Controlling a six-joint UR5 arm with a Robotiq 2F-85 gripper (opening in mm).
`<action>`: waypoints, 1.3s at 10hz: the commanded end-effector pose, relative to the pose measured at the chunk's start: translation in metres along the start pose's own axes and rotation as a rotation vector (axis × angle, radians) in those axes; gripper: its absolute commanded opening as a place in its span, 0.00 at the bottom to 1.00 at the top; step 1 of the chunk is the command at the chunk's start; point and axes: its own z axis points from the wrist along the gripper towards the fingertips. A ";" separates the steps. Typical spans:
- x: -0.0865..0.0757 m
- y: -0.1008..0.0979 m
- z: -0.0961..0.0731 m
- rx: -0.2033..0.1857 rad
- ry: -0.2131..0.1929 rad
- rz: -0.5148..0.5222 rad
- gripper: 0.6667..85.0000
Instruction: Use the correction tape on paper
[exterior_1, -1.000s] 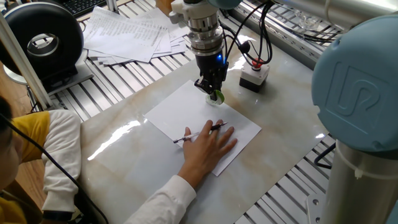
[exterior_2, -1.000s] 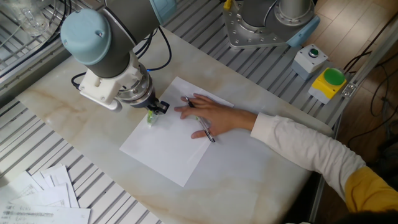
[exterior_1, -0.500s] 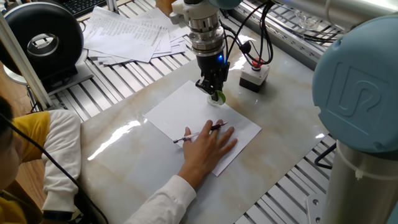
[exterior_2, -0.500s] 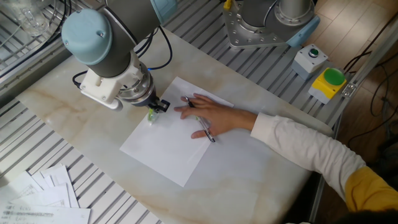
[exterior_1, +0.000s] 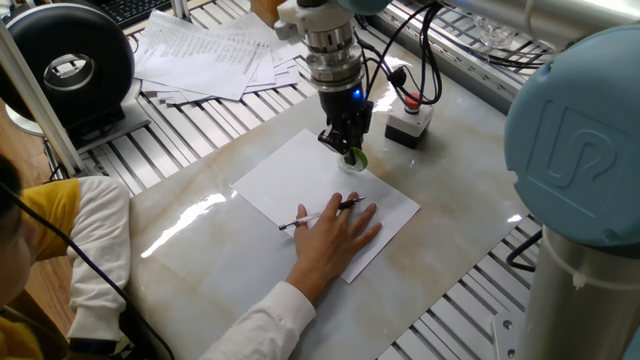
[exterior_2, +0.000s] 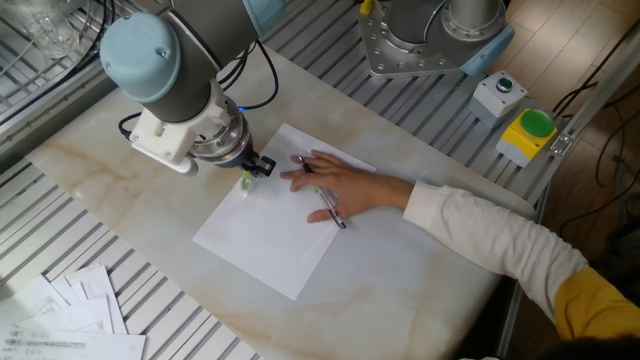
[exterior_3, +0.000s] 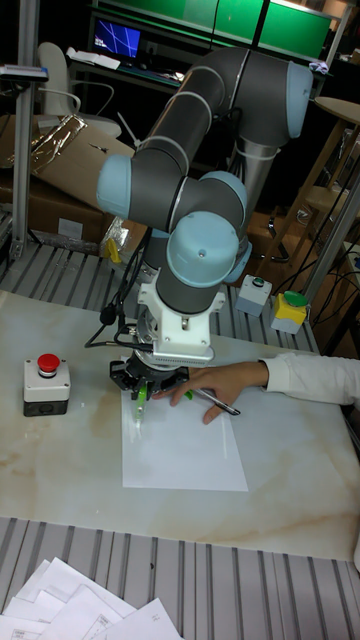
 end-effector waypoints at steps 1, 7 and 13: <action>0.001 0.001 -0.001 -0.013 -0.002 0.002 0.00; -0.004 0.001 -0.029 0.009 0.005 0.009 0.00; -0.037 0.014 -0.071 -0.012 -0.027 -0.001 0.00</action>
